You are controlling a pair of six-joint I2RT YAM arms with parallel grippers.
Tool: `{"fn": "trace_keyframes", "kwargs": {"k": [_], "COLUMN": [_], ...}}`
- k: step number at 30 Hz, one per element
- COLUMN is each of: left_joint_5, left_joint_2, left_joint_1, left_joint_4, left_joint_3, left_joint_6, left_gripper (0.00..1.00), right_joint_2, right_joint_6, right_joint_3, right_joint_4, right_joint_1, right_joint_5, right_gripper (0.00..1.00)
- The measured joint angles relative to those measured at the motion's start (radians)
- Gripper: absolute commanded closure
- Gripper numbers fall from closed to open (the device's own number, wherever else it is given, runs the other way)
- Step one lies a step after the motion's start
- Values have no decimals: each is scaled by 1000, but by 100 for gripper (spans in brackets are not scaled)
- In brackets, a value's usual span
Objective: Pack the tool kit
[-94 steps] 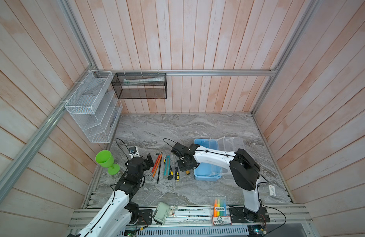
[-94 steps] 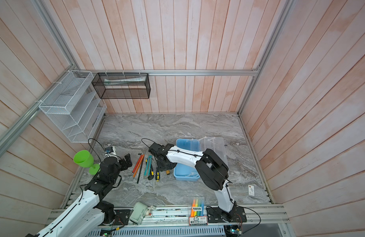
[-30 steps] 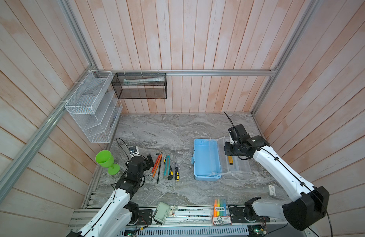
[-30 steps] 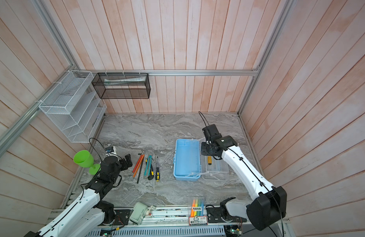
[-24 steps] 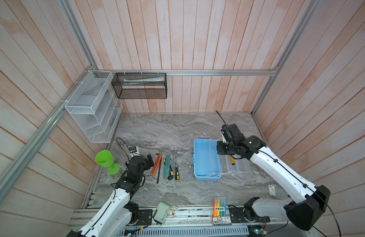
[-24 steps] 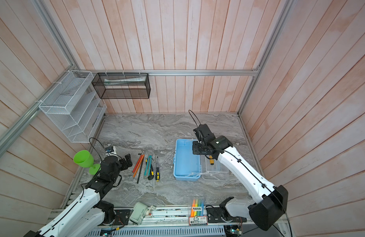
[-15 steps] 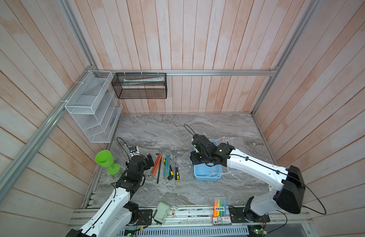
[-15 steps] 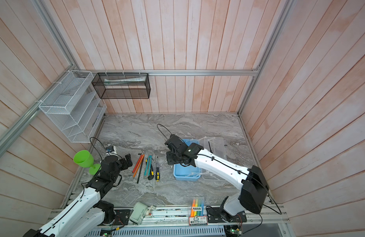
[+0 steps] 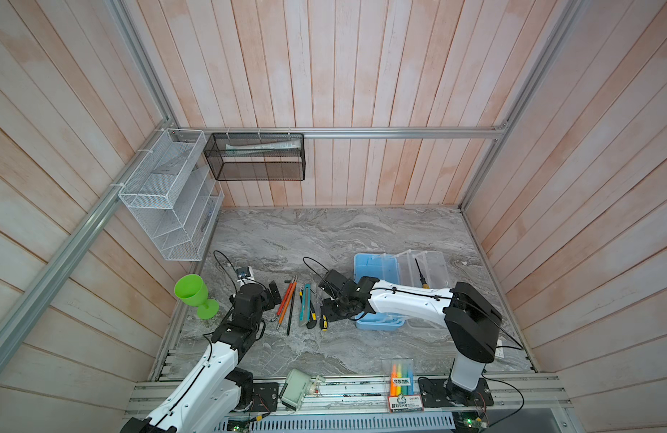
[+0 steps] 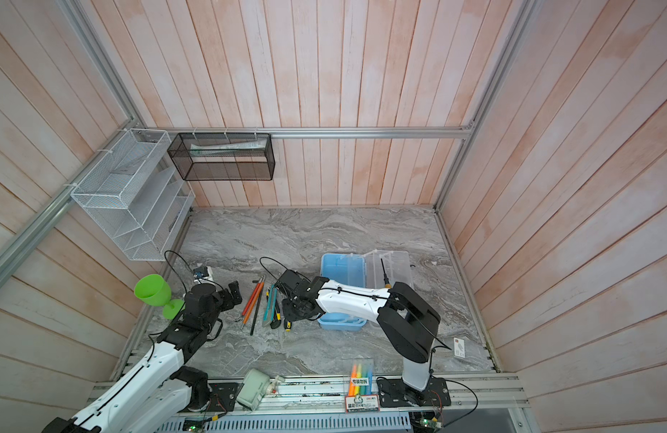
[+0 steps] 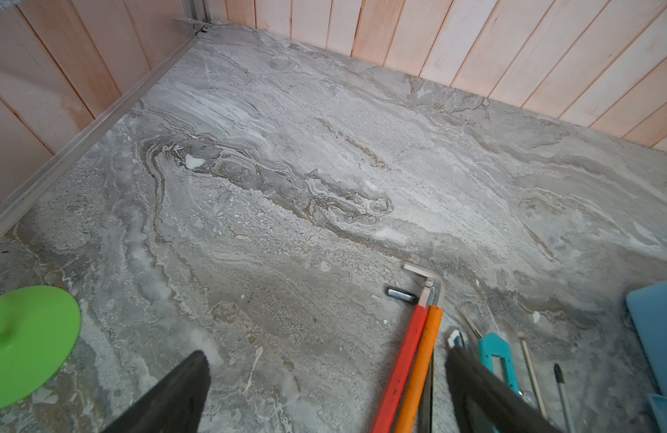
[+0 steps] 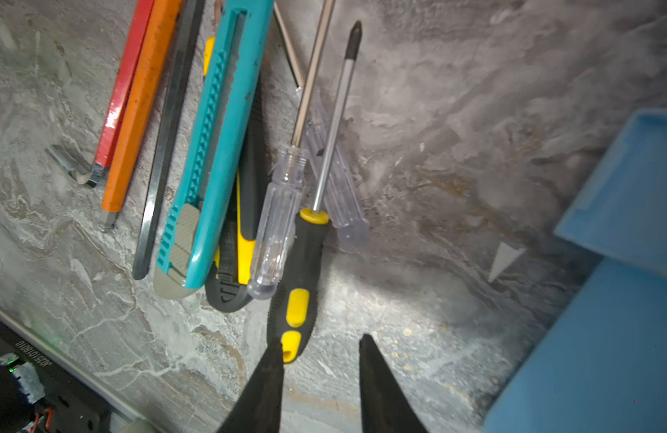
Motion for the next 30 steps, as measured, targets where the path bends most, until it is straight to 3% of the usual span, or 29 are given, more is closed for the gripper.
{"fn": "trace_keyframes", "kwargs": {"k": [14, 17, 30], "left_joint_5": [0, 0, 0], "left_joint_2": [-23, -23, -27], "left_joint_1": [1, 2, 2], "left_joint_4": [0, 0, 0], "left_joint_3": [0, 0, 0], "left_joint_6": [0, 0, 0], "left_gripper": [0, 0, 0], "right_joint_2": [132, 161, 157], "right_joint_6": [-10, -22, -32], "right_joint_3": [106, 142, 142], "right_joint_4": [-11, -47, -106], "right_joint_1": [7, 7, 11], "right_joint_5": [10, 22, 80], "right_gripper": [68, 73, 74]}}
